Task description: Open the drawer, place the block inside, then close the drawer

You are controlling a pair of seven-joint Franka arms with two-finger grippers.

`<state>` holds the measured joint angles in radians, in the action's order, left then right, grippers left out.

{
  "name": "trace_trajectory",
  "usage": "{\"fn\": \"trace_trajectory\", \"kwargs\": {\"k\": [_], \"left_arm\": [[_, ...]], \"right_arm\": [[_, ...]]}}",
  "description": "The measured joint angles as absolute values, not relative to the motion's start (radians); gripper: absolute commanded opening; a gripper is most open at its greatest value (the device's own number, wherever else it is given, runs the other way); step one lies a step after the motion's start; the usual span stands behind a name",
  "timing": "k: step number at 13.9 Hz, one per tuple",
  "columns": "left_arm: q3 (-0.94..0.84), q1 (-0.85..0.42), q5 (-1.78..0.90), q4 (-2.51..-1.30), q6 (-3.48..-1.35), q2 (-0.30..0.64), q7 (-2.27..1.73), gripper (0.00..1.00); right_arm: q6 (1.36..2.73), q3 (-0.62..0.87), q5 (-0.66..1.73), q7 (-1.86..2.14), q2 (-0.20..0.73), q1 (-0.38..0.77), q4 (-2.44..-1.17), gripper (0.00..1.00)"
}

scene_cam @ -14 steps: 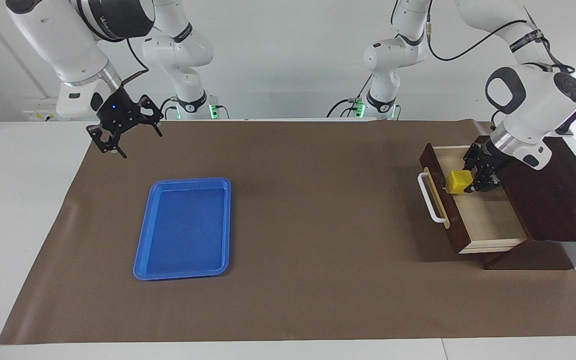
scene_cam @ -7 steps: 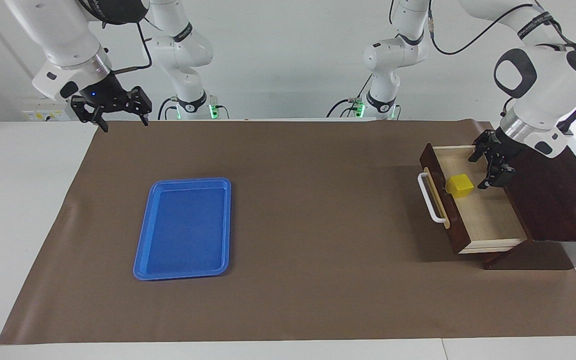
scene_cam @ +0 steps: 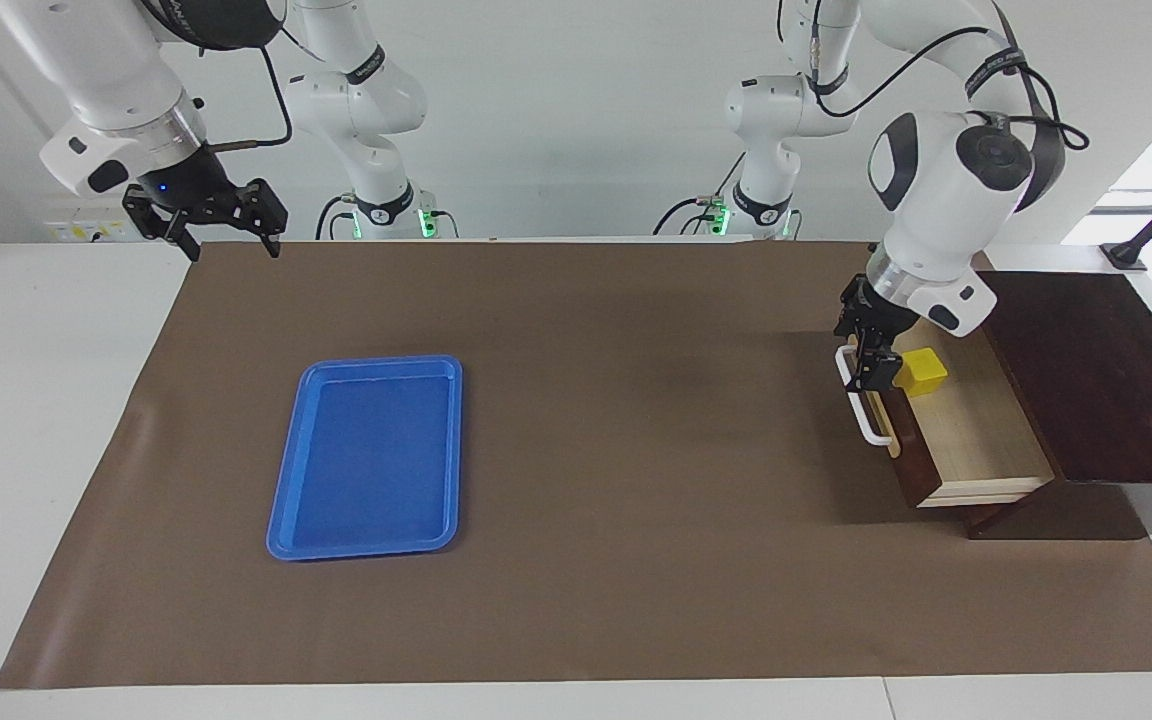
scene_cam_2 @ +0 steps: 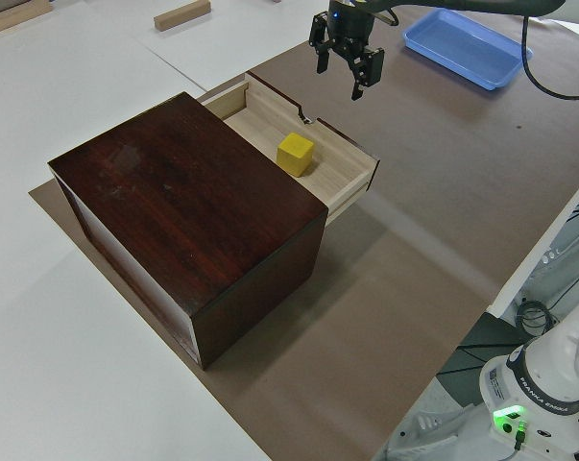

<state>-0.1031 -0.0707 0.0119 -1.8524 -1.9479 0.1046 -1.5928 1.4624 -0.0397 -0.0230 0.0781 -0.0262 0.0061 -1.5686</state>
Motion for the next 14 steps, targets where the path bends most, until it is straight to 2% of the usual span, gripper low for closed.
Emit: {"fn": "trace_trajectory", "kwargs": {"k": [3, 14], "left_arm": [[-0.086, -0.03, 0.057, -1.891, -1.998, 0.113, -1.593, 1.0], [-0.08, 0.197, 0.081, -1.872, -2.065, 0.125, -1.459, 1.0]], "right_arm": [[1.463, -0.04, -0.023, 0.078, -0.026, 0.006, -1.569, 1.0], [1.496, -0.051, -0.021, 0.078, -0.013, 0.005, -1.571, 1.0]]}}
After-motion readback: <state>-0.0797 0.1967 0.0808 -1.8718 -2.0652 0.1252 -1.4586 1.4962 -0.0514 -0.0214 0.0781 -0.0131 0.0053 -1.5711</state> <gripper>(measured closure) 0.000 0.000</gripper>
